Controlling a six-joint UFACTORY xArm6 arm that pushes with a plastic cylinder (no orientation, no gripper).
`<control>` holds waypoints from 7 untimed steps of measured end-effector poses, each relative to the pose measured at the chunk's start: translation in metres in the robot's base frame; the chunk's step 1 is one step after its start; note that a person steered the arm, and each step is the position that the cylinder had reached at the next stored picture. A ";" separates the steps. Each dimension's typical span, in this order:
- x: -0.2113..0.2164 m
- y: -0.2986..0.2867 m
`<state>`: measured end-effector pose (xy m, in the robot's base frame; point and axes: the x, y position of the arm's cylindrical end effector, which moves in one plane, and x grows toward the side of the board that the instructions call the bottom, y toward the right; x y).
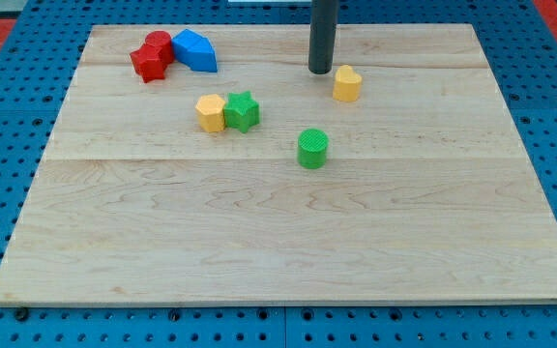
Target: Slide the yellow heart towards green circle
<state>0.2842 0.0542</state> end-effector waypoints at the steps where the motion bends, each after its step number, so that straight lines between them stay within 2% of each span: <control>1: 0.008 0.023; 2: 0.080 0.030; 3: 0.119 0.001; 5: 0.027 -0.008; 6: -0.014 0.039; 7: -0.003 0.116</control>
<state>0.2814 0.1702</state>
